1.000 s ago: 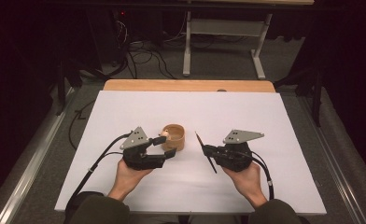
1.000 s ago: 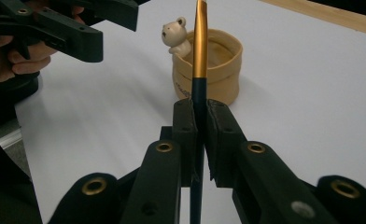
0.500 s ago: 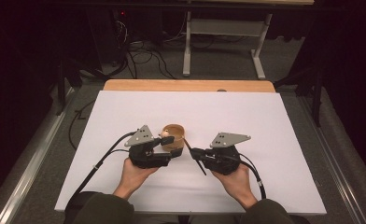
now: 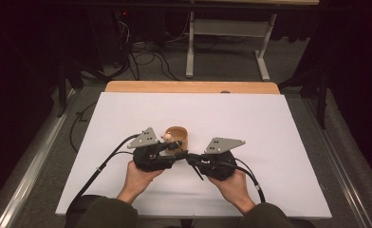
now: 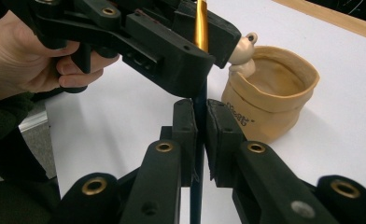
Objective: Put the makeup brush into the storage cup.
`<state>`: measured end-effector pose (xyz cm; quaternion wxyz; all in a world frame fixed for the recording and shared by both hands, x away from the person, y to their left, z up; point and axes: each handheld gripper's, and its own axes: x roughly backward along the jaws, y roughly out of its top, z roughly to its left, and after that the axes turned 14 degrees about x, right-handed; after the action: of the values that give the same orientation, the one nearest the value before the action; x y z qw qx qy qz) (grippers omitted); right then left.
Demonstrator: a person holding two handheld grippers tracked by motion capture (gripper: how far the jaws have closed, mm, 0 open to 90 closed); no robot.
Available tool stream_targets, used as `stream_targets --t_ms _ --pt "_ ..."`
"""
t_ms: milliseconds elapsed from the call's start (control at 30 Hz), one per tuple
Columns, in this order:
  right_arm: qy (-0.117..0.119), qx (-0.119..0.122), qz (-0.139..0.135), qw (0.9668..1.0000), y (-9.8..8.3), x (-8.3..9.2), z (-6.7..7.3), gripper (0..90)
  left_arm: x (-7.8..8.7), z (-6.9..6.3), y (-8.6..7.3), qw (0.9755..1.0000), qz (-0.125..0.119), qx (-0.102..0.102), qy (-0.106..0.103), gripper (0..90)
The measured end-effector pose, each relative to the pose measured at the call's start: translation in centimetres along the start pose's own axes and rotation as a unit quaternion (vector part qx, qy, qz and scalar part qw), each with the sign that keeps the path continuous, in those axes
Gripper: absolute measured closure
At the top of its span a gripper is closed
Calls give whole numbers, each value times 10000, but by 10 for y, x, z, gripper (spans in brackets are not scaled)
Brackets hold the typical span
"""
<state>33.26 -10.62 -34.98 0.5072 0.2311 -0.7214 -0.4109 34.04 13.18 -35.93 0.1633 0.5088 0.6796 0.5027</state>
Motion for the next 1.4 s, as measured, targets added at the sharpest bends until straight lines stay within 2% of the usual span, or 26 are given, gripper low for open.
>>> stream_targets --t_ms 200,400,700,900,967,1167,1300,1400 --pt "-5 61 -14 10000 1 -2 2 851 1 -2 0 9999 -26 -17 -102 672" --pt "2 87 -57 9999 1 -4 2 852 1 -1 1 9999 -28 -14 -111 750" --pt "15 101 -52 9999 1 -5 3 852 2 -2 0 9998 -29 -57 -173 782" --pt "62 85 -62 9999 2 -5 3 849 2 -3 1 9996 -8 -57 -292 819" --pt "62 52 -38 10000 2 -6 4 848 2 -5 1 9996 11 -134 -252 830" --pt "98 30 -10 9999 2 -7 3 845 2 -5 2 9996 55 -156 -227 833" --pt "109 19 -19 9999 1 -7 2 838 4 -7 2 9997 -4 -247 -91 835" --pt "96 -8 -29 9999 1 -7 2 749 9 -8 5 9994 -116 -313 -53 836"
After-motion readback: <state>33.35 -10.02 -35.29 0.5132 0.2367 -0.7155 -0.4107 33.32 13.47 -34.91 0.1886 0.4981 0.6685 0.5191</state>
